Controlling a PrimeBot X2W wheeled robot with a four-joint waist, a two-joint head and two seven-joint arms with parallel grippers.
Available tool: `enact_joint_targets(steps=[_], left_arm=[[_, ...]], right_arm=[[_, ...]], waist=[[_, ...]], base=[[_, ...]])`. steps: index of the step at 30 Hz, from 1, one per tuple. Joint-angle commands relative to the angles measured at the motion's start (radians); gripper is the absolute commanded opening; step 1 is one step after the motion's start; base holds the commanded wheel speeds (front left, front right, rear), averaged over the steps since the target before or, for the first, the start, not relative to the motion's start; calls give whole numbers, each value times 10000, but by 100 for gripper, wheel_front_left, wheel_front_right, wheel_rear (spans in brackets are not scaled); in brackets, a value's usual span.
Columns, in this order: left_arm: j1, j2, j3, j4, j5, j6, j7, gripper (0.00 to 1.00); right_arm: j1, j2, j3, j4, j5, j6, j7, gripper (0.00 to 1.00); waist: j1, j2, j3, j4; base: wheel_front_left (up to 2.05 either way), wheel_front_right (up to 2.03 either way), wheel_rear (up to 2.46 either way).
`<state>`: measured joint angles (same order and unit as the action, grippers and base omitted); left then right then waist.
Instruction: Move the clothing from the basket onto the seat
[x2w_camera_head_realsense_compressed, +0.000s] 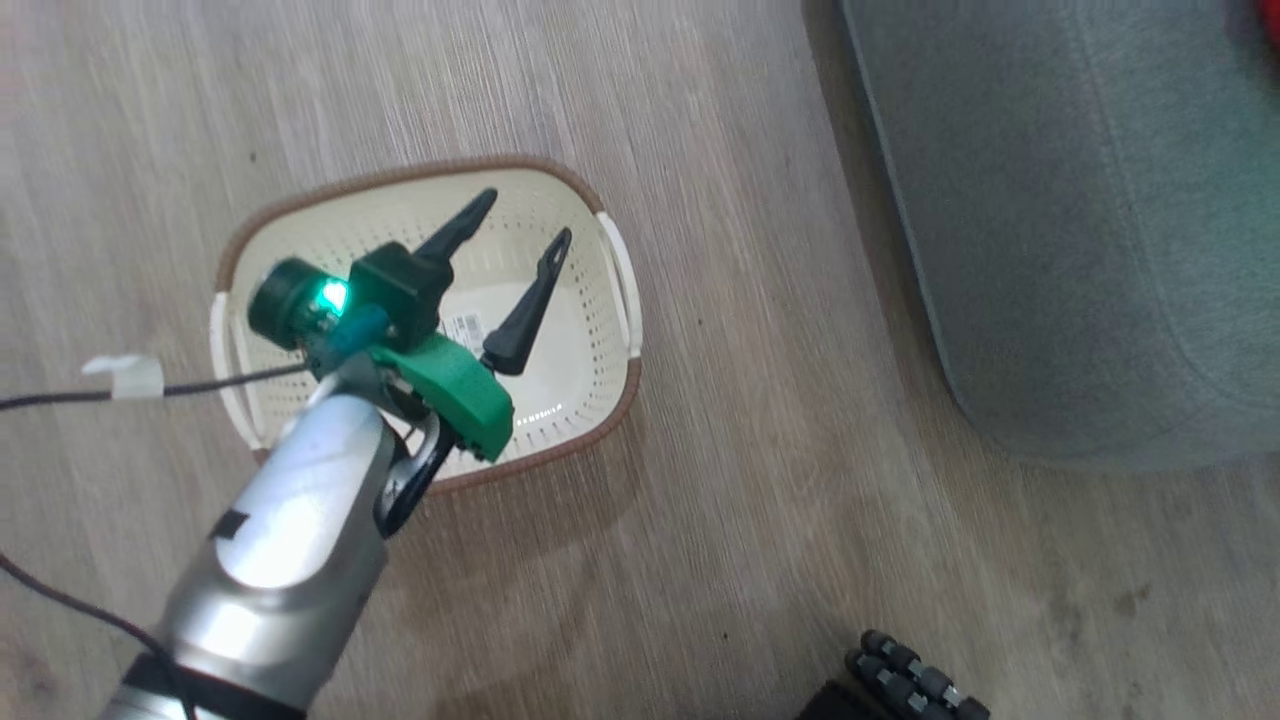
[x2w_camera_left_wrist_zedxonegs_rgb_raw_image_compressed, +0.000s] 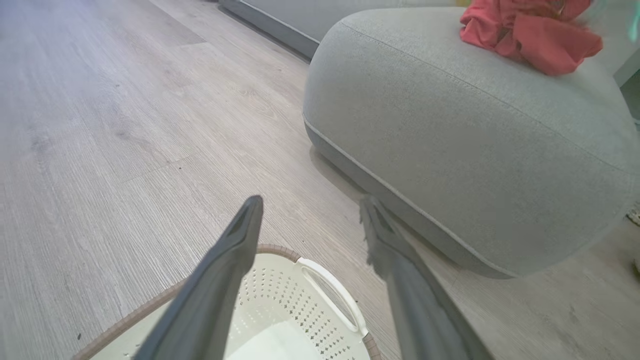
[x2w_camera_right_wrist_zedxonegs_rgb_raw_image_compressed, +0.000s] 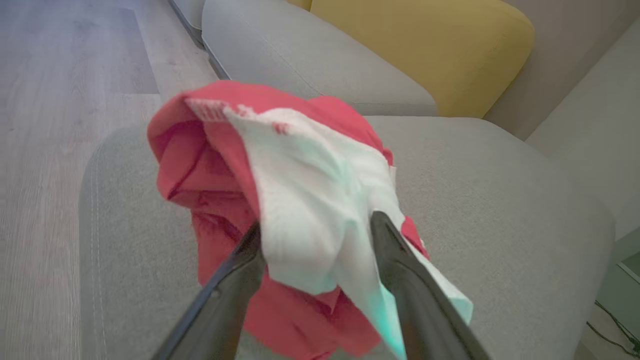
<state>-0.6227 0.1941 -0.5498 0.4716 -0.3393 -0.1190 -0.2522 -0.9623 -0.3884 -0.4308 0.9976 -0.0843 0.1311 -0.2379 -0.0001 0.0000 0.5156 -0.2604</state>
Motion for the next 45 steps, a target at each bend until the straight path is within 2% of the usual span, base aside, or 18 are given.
enact_joint_targets(steps=[1,6,13,18,25,36,45], left_arm=[[53,59,365,-240,-24,65,-94,100],[479,-170,807,-202,12,102,-94,100],[1222,-413,1684,-92,155,250,-94,100],[1751,-564,2421,-118,350,448,-95,100],[2278,-701,3273,-185,635,642,-95,100],[3277,-727,4820,-712,1437,1157,-95,100],[4161,-924,5832,-1195,1872,1226,-95,100]], right_arm=[[353,-220,241,-371,151,-4,-105,100],[1393,39,1312,-1175,1015,-4,-209,100],[3043,428,2798,-3185,2561,-4,-235,100],[4039,815,3610,-4491,3069,-4,-237,100],[4623,1115,4294,-5349,3374,-4,-238,100],[5017,1776,4715,-5721,3548,-4,-238,100],[5719,2146,5220,-5247,3393,-4,-239,100]], waist=[[1,0,-377,100],[1,0,-1134,386],[1,0,-2173,825],[1,0,-2886,1175],[1,0,-3439,1695],[1,0,-4172,2250],[1,0,-4788,2292]], base=[[0,0,0],[0,0,0],[0,0,0],[0,0,0],[0,0,0],[0,0,0],[0,0,0]])
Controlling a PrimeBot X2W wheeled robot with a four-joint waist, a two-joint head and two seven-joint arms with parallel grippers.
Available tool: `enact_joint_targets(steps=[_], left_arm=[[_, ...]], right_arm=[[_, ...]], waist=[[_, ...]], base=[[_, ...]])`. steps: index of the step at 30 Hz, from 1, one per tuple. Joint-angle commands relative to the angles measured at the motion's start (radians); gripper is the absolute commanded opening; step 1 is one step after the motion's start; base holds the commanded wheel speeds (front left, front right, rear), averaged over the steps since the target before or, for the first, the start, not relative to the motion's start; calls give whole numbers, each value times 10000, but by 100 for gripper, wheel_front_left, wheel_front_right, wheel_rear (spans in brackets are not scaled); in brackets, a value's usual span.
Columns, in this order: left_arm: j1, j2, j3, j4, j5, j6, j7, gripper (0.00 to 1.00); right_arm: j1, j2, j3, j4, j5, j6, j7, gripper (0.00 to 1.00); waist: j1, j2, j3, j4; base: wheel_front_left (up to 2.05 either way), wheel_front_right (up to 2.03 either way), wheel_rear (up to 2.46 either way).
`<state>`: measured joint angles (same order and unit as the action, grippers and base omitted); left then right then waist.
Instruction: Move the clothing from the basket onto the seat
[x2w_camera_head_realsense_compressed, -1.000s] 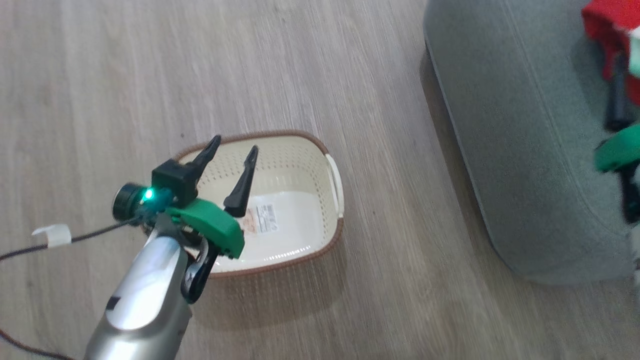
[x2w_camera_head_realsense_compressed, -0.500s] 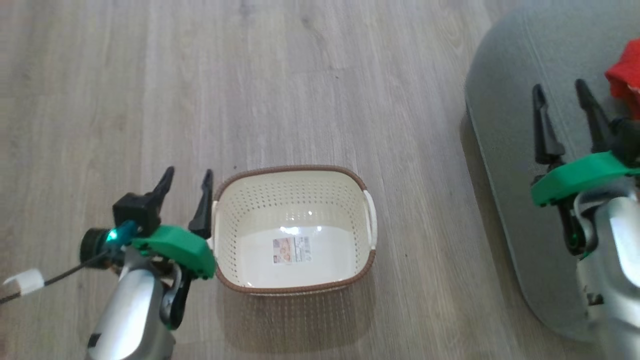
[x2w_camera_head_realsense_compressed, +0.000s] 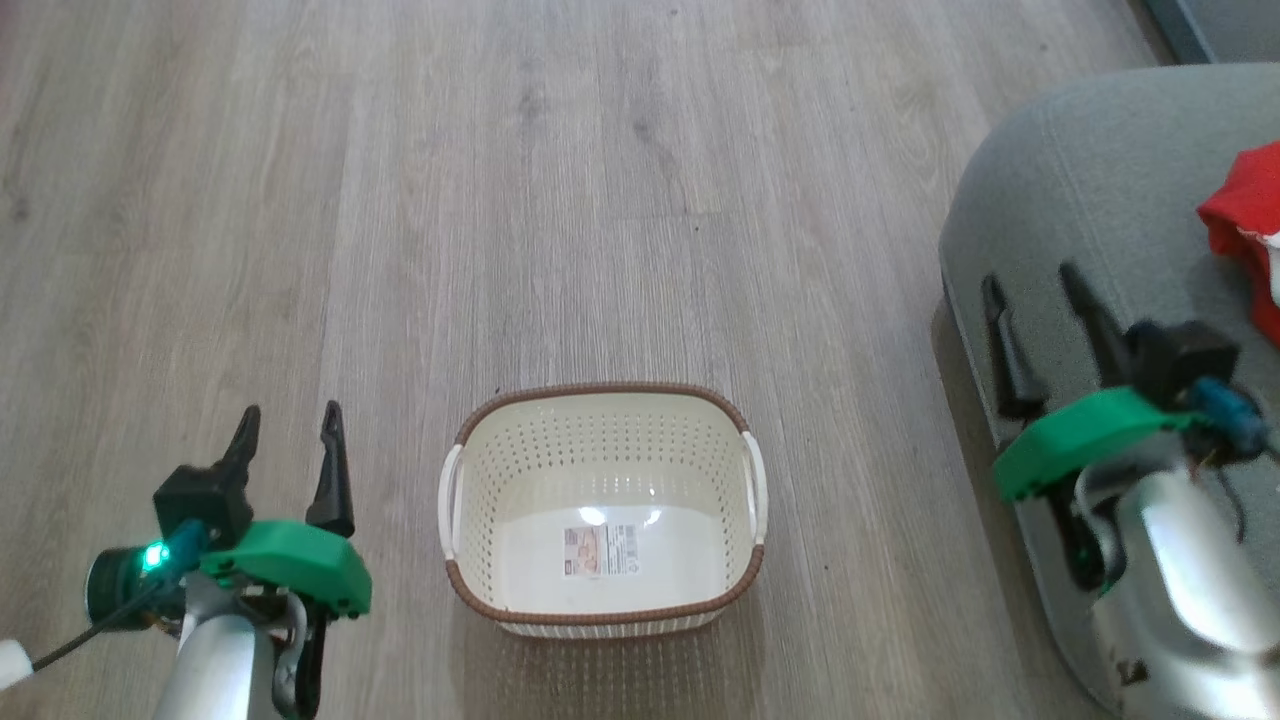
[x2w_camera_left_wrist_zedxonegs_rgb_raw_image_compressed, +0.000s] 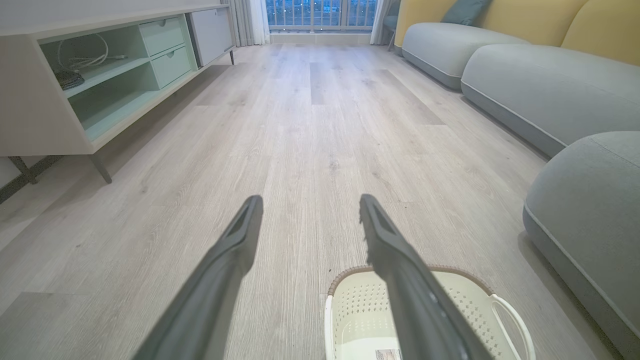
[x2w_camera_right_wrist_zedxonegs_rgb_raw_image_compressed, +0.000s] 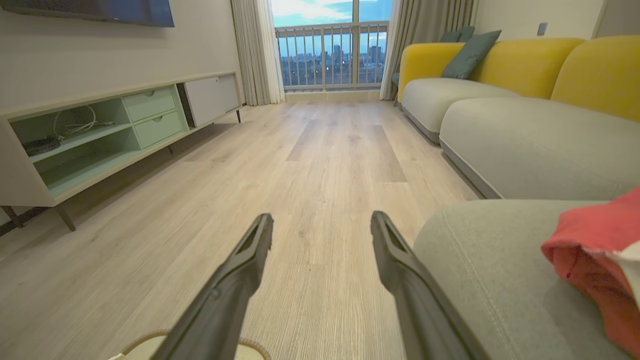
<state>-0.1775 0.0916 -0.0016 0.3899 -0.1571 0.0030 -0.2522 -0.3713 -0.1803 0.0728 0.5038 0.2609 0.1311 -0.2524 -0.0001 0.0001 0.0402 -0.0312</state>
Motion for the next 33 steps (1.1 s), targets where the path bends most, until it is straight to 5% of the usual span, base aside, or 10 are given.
enact_joint_targets(steps=[1,33], left_arm=[[-235,70,419,-413,82,-2,-95,100],[720,-400,1299,-590,356,-568,-95,100]], right_arm=[[-110,111,236,-265,-60,-4,-93,100],[1034,875,626,126,-194,-4,-93,100]], waist=[[1,-1,-78,-4],[1,-1,-587,3]], base=[[0,0,0],[0,0,0]])
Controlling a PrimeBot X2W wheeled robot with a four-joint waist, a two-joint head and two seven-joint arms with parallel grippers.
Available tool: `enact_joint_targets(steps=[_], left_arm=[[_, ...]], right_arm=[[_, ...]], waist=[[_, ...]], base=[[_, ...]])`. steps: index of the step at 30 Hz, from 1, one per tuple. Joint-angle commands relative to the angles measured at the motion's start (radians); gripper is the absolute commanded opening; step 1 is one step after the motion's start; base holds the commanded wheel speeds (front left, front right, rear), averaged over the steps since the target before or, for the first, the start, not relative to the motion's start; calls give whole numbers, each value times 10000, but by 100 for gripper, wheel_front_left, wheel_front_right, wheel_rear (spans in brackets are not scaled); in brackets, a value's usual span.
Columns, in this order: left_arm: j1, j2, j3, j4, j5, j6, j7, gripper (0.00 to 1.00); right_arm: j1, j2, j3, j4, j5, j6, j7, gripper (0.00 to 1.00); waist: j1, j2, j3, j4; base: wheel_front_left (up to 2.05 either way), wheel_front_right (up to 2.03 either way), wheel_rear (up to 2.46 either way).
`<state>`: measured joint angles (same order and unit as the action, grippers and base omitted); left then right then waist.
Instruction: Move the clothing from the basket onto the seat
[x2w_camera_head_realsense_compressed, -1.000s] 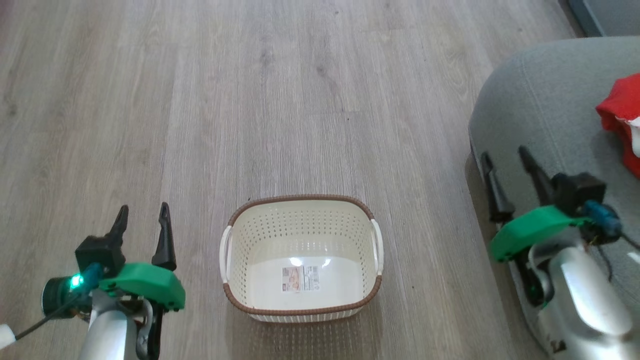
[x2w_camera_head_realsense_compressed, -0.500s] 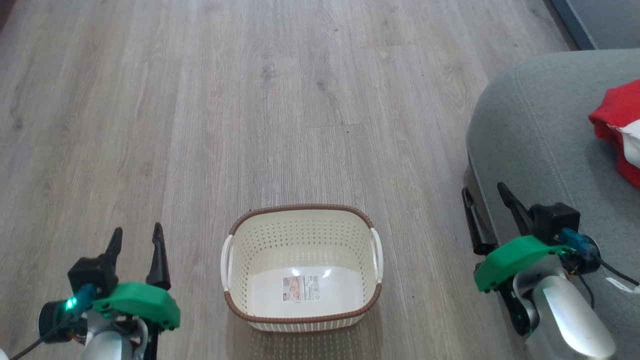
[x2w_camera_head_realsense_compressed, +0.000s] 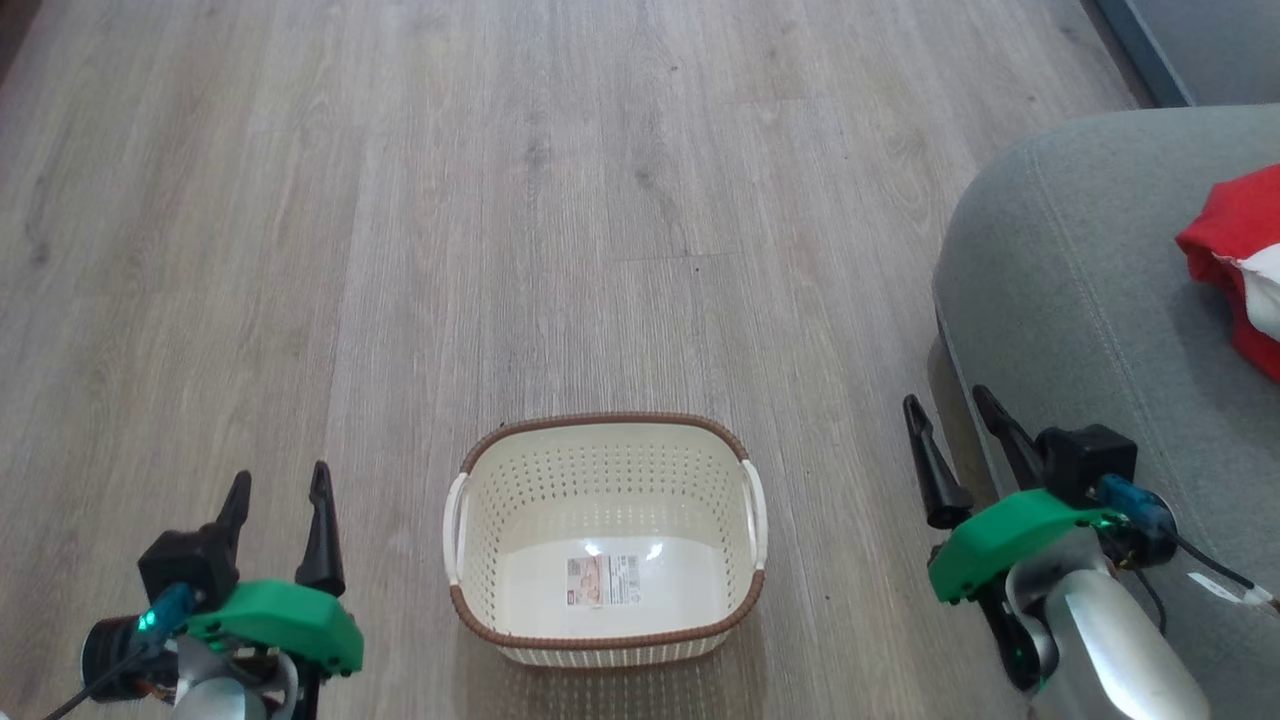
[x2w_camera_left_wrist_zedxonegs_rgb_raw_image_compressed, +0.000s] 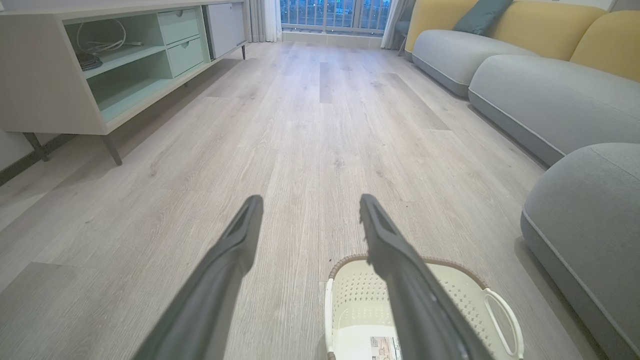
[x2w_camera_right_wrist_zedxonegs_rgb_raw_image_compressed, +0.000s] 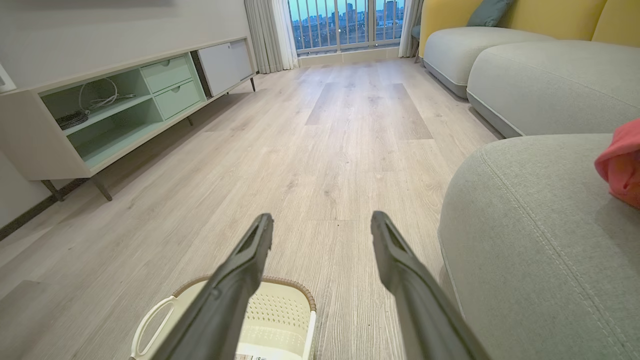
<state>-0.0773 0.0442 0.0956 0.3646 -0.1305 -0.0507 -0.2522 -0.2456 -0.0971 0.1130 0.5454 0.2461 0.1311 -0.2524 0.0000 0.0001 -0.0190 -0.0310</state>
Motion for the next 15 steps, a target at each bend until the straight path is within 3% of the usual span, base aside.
enact_joint_targets(steps=[1,13,14,15], left_arm=[[-277,71,330,-328,90,-38,-95,100],[-315,62,335,-229,-13,-146,-95,100],[-1,-21,26,76,-11,-140,0,0],[2,-29,23,191,-19,-154,26,0]], right_arm=[[-221,55,215,-287,-44,-4,-93,100],[-224,119,58,-278,-109,-4,-93,100],[-1,18,-112,0,-3,0,0,0],[10,19,-97,107,3,0,8,0]], waist=[[0,-1,11,2],[0,-1,70,-9],[0,-1,72,-10],[1,-1,73,-10]], base=[[0,0,0],[0,0,0],[0,0,0],[0,0,0]])
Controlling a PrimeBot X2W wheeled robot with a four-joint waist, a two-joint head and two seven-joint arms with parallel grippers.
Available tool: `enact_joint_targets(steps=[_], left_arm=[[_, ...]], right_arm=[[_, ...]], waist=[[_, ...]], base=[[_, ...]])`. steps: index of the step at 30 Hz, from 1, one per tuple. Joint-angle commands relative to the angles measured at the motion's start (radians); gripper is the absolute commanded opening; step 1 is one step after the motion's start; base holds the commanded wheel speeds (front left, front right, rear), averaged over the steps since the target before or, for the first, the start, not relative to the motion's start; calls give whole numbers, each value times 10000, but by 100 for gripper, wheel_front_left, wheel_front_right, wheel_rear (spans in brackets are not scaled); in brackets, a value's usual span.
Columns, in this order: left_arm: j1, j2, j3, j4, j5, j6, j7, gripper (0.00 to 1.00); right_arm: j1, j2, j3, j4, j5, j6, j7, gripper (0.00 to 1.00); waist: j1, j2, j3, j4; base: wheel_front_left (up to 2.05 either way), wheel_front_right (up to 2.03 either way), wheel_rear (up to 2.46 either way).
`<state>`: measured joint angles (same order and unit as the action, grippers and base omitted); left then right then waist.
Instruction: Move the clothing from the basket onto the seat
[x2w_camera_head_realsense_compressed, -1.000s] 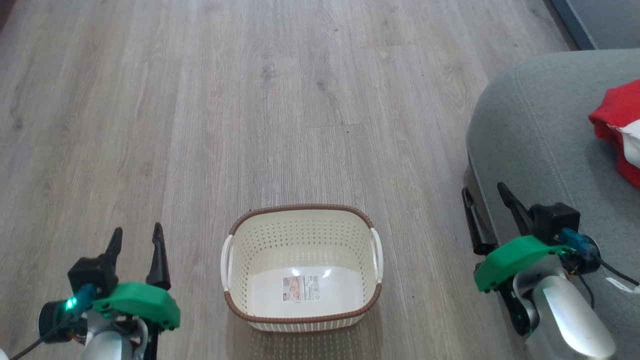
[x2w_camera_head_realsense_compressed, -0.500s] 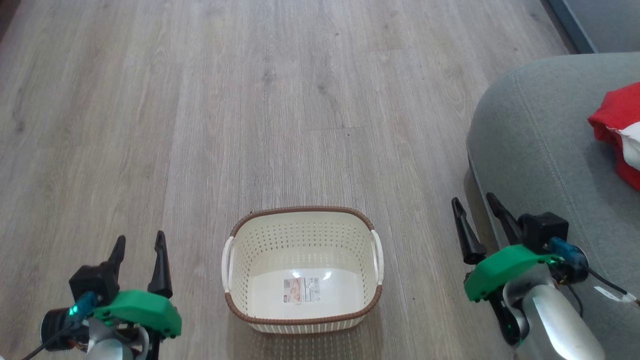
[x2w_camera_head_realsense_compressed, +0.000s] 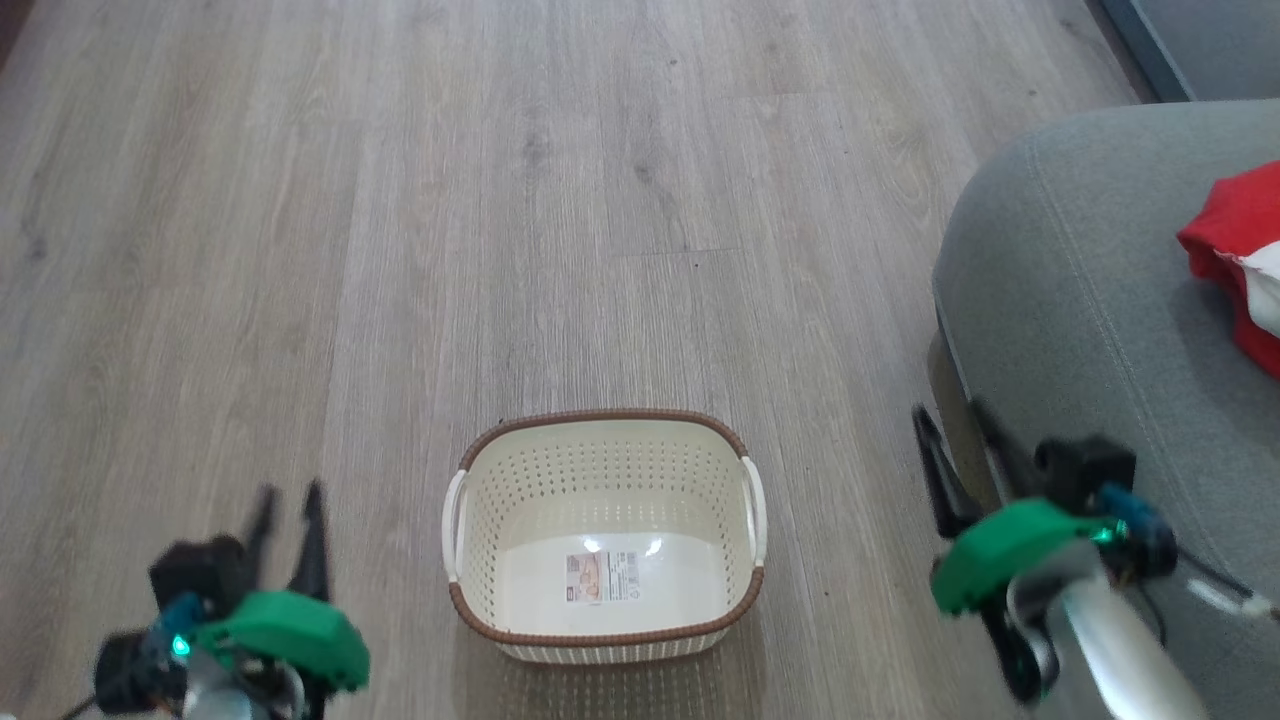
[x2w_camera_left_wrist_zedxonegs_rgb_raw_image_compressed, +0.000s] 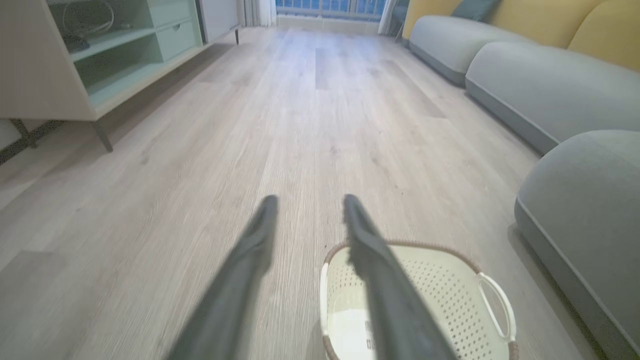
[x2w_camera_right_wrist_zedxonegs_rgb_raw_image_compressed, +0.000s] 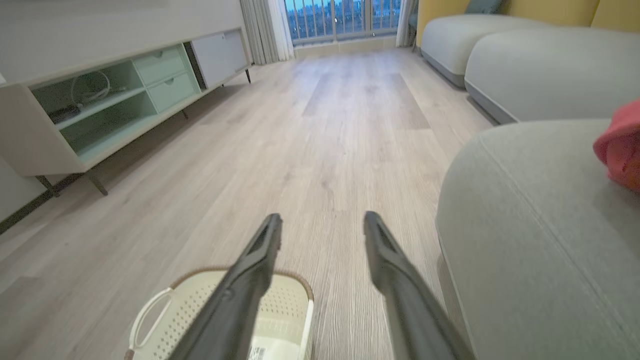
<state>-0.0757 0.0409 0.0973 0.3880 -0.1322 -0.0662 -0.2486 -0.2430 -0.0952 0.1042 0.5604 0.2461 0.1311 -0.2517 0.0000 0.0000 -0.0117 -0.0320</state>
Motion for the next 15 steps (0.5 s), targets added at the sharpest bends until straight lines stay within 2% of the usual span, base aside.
enact_joint_targets(steps=[1,15], left_arm=[[32,-11,-1,117,-6,-10,21,0],[71,-29,60,212,-1376,-69,410,0]], right_arm=[[61,0,6,90,6,0,13,0],[329,42,-212,-13,1274,0,390,0]], waist=[[1,0,0,1],[1,0,14,31]], base=[[0,0,0],[0,0,0]])
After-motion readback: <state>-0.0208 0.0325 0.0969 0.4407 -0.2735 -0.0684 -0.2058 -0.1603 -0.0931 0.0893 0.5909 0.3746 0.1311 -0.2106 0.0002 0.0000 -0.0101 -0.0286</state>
